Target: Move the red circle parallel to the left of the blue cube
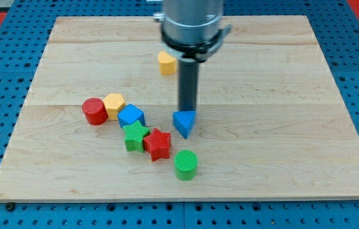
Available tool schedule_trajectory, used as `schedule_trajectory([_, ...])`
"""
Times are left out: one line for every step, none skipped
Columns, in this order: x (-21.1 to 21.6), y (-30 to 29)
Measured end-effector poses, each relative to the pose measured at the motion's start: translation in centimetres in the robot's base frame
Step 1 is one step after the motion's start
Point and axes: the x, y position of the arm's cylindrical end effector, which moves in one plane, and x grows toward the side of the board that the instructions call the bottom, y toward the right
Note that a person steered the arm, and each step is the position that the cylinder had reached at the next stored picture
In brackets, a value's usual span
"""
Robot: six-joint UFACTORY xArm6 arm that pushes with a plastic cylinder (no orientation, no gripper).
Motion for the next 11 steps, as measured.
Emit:
schedule_trajectory([-1.0,0.4])
schedule_trajectory([-5.2,-3.8])
schedule_trajectory([-5.1,-12.2])
schedule_trajectory([-3.2,-13.4])
schedule_trajectory([0.9,-7.5])
schedule_trajectory([3.0,-6.6])
schedule_trajectory([-1.8,-8.9])
schedule_trajectory([-2.3,-16.3])
schedule_trajectory([2.0,-14.8])
schedule_trajectory([5.0,-11.7])
schedule_trajectory([2.0,-14.4])
